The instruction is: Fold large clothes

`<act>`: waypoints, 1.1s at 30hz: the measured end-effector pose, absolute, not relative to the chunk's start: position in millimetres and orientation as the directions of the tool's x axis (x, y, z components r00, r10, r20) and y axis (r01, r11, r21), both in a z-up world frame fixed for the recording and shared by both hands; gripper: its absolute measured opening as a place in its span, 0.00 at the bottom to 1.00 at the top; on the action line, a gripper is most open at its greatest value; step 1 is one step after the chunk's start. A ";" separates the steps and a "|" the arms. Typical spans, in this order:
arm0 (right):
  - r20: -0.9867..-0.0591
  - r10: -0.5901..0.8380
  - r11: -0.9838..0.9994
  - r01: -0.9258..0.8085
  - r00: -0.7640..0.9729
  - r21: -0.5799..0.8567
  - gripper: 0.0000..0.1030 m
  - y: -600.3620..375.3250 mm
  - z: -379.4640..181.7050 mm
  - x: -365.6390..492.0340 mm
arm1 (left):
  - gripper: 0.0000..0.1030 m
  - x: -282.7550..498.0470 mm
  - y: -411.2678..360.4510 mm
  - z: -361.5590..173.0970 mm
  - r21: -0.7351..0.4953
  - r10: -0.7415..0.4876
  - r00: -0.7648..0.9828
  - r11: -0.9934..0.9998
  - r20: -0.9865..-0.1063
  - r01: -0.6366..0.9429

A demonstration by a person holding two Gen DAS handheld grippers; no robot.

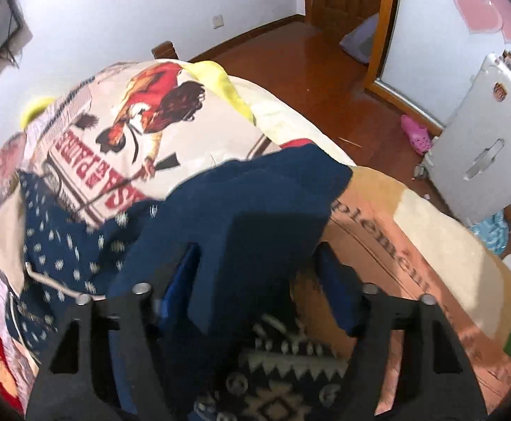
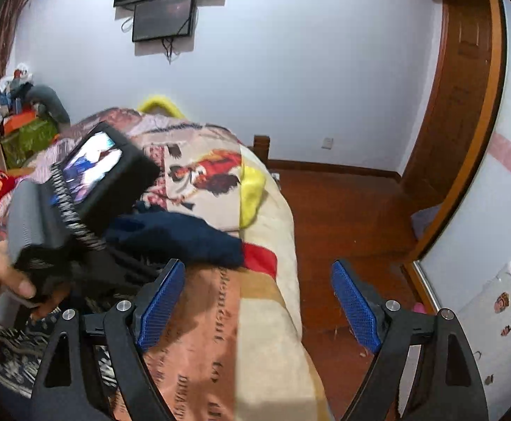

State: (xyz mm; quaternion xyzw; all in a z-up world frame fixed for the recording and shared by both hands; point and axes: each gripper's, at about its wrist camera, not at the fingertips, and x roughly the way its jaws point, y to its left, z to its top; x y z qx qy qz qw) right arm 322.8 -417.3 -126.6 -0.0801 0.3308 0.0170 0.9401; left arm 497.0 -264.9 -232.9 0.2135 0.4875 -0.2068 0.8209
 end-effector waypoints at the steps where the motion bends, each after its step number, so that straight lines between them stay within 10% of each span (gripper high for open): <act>1: -0.628 -0.030 0.984 -0.088 0.778 -0.157 0.82 -417.3 -130.7 324.0 | 0.49 496.7 -267.3 -233.2 0.174 -0.130 0.462 0.811 -0.877 0.558; 6: -0.635 -0.043 0.977 -0.099 0.772 -0.186 0.82 -414.5 -141.5 330.2 | 0.11 504.6 -250.2 -220.5 0.103 -0.179 0.467 0.850 -0.866 0.516; 21: -0.666 0.099 0.979 -0.190 0.739 -0.066 0.82 -380.9 -135.9 338.5 | 0.10 462.0 -108.1 -95.5 -0.137 -0.364 0.598 0.910 -0.714 0.391; 33: -0.713 0.136 0.972 -0.232 0.688 -0.039 0.82 -341.3 -147.5 341.2 | 0.10 409.7 74.7 -188.3 -0.165 -0.202 0.459 0.979 -0.865 0.121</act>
